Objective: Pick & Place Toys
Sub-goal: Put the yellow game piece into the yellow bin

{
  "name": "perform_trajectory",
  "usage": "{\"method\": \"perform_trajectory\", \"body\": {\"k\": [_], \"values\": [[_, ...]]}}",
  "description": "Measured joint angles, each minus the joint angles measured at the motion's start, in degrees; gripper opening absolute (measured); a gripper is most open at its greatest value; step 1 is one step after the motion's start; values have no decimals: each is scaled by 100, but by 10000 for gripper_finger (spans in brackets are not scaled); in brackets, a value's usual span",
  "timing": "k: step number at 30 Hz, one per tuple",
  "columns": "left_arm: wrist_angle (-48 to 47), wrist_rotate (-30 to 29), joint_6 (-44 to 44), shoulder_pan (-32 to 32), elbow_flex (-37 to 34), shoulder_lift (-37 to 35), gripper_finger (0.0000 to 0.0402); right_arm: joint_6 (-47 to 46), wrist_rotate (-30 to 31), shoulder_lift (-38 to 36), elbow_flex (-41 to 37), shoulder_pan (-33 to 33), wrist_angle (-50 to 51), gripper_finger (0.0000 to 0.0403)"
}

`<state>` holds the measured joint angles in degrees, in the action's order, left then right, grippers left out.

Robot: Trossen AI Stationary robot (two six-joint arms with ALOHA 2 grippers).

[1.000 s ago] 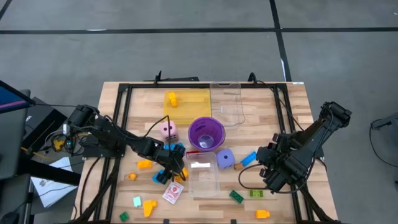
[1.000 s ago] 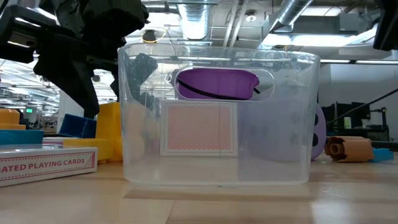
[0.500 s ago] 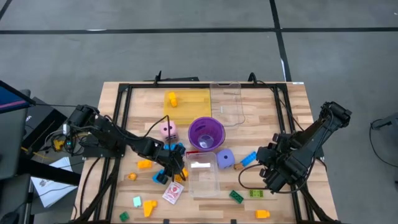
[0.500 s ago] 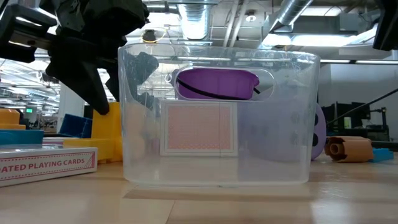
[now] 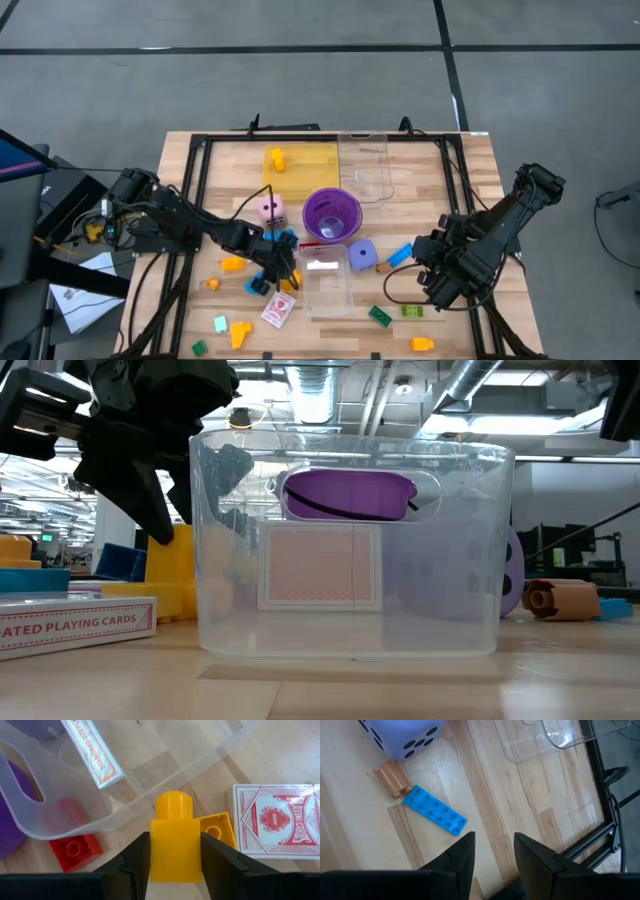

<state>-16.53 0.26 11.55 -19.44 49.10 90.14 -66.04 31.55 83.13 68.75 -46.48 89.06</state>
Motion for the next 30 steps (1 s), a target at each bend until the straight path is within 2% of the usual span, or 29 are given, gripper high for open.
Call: {"method": "perform_trajectory", "body": {"k": [6,14,17,24,27,30], "values": [[-497,-9,-195,50,-20,-380,130,1,0,0,0,0,3,129],[-667,-120,-679,170,-15,-1394,130,2,0,0,0,0,4,129],[-1044,-533,-889,230,-15,-1845,130,2,2,0,0,0,9,129],[-1540,-1948,-1531,647,-15,-2731,130,2,63,-2,0,0,42,129],[-1563,-2294,-1801,983,-15,-2867,130,0,139,-2,0,0,44,129],[-1588,-2339,-1952,1352,-15,-2854,130,1,151,-2,0,0,48,129]]}}
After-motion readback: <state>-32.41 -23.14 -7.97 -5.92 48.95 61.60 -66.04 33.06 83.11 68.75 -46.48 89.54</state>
